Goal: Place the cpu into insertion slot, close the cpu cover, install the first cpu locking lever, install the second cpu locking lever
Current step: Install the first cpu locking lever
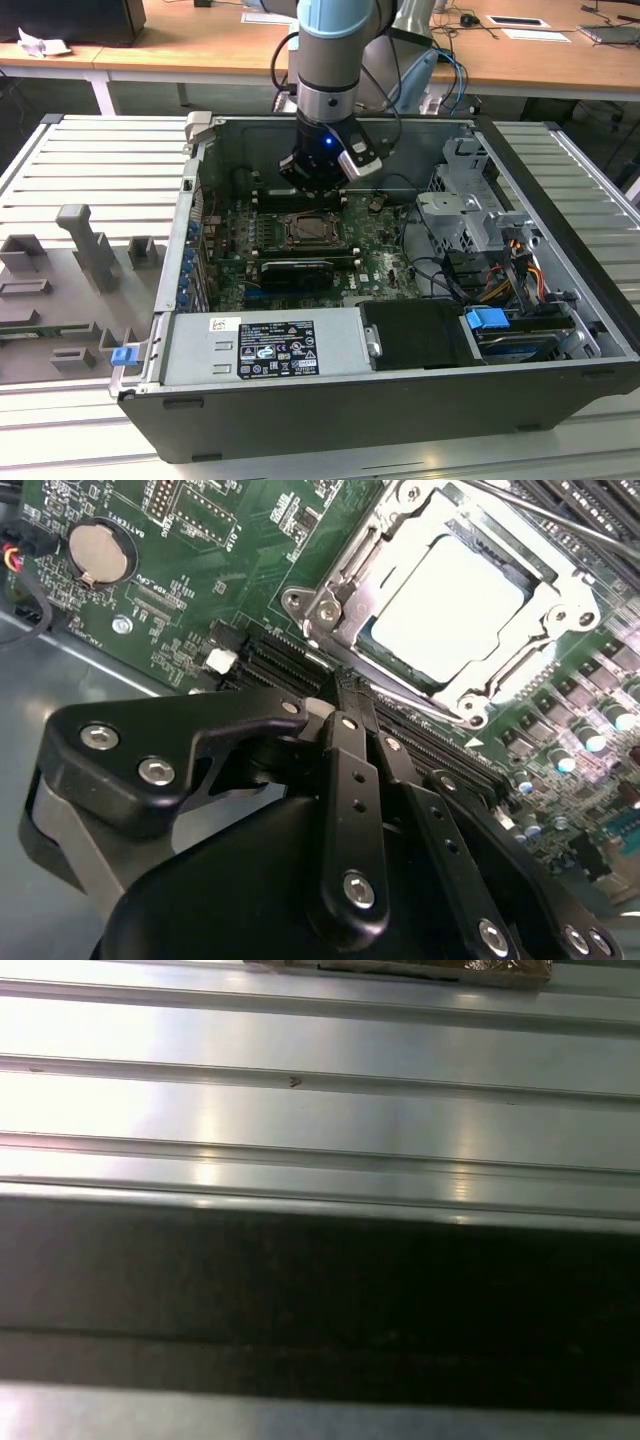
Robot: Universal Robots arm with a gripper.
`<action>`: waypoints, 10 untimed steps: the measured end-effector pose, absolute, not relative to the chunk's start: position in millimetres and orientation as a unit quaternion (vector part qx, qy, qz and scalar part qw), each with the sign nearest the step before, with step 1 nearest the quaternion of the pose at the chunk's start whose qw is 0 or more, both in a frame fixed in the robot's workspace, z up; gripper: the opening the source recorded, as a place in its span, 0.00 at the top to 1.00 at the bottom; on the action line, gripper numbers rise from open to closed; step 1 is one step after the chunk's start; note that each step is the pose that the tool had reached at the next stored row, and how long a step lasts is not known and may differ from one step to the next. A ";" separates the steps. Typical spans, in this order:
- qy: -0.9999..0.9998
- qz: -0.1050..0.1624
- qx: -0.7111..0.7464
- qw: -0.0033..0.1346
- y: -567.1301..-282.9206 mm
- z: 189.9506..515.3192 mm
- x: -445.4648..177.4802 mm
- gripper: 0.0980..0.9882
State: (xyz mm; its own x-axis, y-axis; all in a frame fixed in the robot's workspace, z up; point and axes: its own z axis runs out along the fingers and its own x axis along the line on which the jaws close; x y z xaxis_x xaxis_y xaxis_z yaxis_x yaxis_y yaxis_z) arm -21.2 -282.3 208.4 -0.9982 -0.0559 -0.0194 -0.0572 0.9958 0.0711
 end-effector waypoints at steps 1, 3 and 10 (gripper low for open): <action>0.999 0.036 -0.028 0.009 -282.3 207.7 -20.9 0.99; 0.999 0.036 -0.028 0.009 -282.3 206.2 -20.6 0.99; 0.999 0.035 -0.028 0.009 -282.3 203.6 -20.1 0.99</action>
State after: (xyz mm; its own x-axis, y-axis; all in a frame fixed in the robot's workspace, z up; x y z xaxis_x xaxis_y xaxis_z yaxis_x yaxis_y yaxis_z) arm -20.1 -282.3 203.6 -0.9982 -0.0560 -0.0192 -0.0572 0.9960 0.0687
